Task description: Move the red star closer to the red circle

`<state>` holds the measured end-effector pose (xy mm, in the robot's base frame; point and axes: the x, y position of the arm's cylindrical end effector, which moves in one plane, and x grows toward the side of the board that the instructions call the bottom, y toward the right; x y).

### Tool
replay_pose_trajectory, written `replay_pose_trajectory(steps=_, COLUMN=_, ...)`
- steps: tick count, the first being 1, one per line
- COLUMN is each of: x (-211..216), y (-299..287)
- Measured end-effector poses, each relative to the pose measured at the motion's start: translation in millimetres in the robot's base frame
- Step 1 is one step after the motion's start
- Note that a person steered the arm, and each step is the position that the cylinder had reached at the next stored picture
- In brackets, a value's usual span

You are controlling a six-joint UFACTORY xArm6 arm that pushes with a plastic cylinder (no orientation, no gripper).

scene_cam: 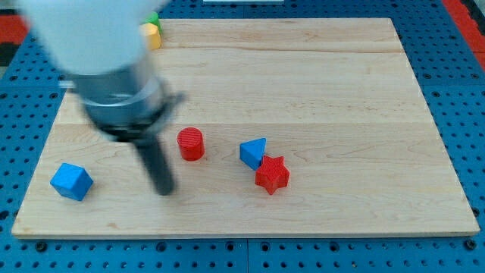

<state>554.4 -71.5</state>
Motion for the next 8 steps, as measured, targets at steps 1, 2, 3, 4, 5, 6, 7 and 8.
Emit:
replay_pose_trajectory(steps=1, x=18.0, y=103.2)
replay_pose_trajectory(steps=2, x=37.6, y=152.5)
replay_pose_trajectory(steps=3, x=33.0, y=199.3)
replay_pose_trajectory(steps=4, x=14.7, y=210.1)
replay_pose_trajectory(steps=5, x=0.8, y=183.2)
replay_pose_trajectory(steps=6, x=-9.7, y=127.2)
replay_pose_trajectory(steps=7, x=-21.7, y=61.2)
replay_pose_trajectory(steps=8, x=-35.0, y=16.3)
